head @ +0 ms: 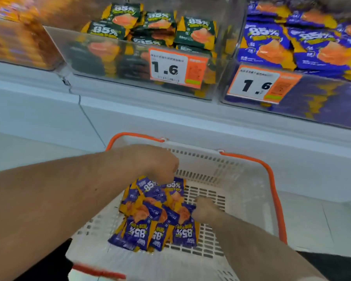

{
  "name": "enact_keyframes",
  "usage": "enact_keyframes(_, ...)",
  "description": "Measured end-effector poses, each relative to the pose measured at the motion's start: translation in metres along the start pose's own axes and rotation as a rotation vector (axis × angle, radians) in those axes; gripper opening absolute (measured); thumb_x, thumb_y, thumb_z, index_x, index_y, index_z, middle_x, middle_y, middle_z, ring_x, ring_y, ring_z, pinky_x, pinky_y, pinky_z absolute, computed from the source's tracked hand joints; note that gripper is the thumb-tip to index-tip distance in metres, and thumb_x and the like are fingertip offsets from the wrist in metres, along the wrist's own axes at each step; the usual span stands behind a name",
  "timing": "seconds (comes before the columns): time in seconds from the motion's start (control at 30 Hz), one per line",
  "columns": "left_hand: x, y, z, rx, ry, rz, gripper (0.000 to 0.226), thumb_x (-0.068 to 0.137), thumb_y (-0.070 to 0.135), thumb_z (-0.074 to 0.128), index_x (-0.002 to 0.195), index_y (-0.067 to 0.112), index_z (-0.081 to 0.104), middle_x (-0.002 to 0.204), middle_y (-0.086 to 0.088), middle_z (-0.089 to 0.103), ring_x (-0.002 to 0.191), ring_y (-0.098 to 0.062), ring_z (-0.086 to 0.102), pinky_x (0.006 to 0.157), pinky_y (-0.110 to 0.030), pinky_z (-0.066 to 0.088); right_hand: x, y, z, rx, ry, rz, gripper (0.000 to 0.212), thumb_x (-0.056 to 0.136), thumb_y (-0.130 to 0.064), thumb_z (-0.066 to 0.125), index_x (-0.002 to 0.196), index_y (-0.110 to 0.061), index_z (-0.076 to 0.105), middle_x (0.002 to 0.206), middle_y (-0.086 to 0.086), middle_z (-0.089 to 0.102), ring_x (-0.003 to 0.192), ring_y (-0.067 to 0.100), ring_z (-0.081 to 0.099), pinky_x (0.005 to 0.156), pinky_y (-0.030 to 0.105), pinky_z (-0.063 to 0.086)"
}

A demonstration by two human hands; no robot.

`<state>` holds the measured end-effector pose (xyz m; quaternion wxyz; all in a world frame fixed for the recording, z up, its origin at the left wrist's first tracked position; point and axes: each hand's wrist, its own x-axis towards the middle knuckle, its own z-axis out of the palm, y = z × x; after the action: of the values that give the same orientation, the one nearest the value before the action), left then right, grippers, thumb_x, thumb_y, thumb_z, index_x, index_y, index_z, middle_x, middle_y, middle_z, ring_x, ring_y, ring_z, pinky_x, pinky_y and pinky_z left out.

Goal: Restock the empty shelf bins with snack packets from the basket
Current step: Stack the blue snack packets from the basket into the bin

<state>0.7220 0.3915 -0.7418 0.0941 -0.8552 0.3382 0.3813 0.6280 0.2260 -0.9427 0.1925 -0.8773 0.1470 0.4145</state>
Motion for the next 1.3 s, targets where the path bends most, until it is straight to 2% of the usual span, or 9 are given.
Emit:
enact_keyframes(0.17,0.007,0.002,0.006,-0.012,-0.061,0.025,0.030,0.098,0.026,0.044,0.118,0.009,0.059,0.094,-0.005,0.048,0.074,-0.021,0.041,0.064,-0.033,0.036,0.022,0.003,0.024,0.089,-0.002,0.041,0.061,0.084,-0.026,0.061,0.140,-0.016,0.039,0.116,0.007,0.061,0.092,0.023,0.063,0.068,0.032,0.051)
enact_keyframes(0.33,0.006,0.004,0.004,-0.040,-0.062,0.003,0.036,0.099,0.028,0.044,0.128,0.009,0.054,0.121,-0.010,0.060,0.094,-0.023,0.056,0.083,-0.038,0.048,0.024,0.000,0.033,-0.048,0.009,-0.045,0.009,0.088,-0.019,0.056,0.092,-0.017,0.064,0.091,0.005,0.065,0.092,0.025,0.064,0.068,0.028,0.048)
enact_keyframes(0.4,0.006,0.004,0.004,-0.040,-0.065,-0.005,0.033,0.098,0.027,0.045,0.124,0.009,0.056,0.117,-0.009,0.060,0.092,-0.023,0.056,0.078,-0.035,0.046,0.023,0.003,0.033,-0.065,-0.038,-0.067,0.020,0.089,-0.016,0.054,0.069,-0.015,0.058,0.073,0.003,0.058,0.086,0.024,0.062,0.064,0.026,0.041)
enact_keyframes(0.5,0.004,0.004,0.003,-0.053,-0.050,0.005,0.018,0.097,0.027,0.046,0.108,0.016,0.056,0.098,-0.005,0.053,0.080,-0.022,0.048,0.070,-0.033,0.040,0.013,0.002,0.019,-0.144,-0.071,-0.073,0.013,0.091,-0.012,0.052,0.083,-0.008,0.061,0.083,0.009,0.059,0.086,0.025,0.058,0.065,0.027,0.039)
enact_keyframes(0.77,-0.017,0.019,-0.017,-0.229,0.101,0.025,0.008,0.096,0.027,0.046,0.099,0.020,0.049,0.098,-0.006,0.048,0.075,-0.019,0.044,0.066,-0.028,0.038,-0.051,-0.008,-0.075,-0.111,0.077,-0.104,0.024,0.081,-0.007,0.058,0.064,-0.014,0.041,0.060,0.004,0.037,0.059,0.019,0.037,0.051,0.029,0.028)
enact_keyframes(0.9,-0.027,0.029,-0.020,-0.439,0.212,-0.047,0.035,0.095,0.030,0.049,0.122,0.008,0.052,0.103,-0.006,0.051,0.085,-0.018,0.050,0.071,-0.030,0.041,-0.098,-0.010,-0.121,0.115,0.243,-0.184,0.034,0.078,-0.008,0.071,0.063,-0.016,0.042,0.062,0.004,0.044,0.060,0.019,0.048,0.056,0.033,0.041)
enact_keyframes(1.03,-0.042,0.034,-0.025,-0.761,0.311,-0.196,0.092,0.088,0.054,0.060,0.150,0.003,0.016,0.143,-0.015,0.040,0.120,-0.027,0.050,0.091,-0.034,0.046,-0.135,-0.009,-0.154,0.520,0.313,-0.283,0.019,0.078,0.002,0.072,0.088,0.008,0.057,0.080,0.015,0.059,0.073,0.025,0.063,0.066,0.041,0.057)
enact_keyframes(1.17,-0.062,0.043,-0.027,-1.360,0.403,-0.159,0.031,0.090,0.036,0.066,0.091,0.012,0.046,0.098,-0.007,0.051,0.086,-0.023,0.053,0.073,-0.033,0.044,-0.180,-0.014,-0.181,0.811,0.280,-0.352,0.037,0.075,-0.001,0.072,0.103,0.013,0.052,0.097,0.026,0.065,0.086,0.030,0.066,0.080,0.049,0.058)
enact_keyframes(1.3,-0.068,0.058,-0.034,-1.711,0.571,0.002,0.010,0.092,0.007,0.063,0.102,0.010,0.062,0.095,-0.007,0.068,0.073,-0.017,0.064,0.074,-0.035,0.057,-0.216,-0.011,-0.199,0.988,0.447,-0.464,0.037,0.080,0.015,0.065,0.089,-0.012,0.040,0.099,0.027,0.063,0.080,0.031,0.065,0.065,0.043,0.055)
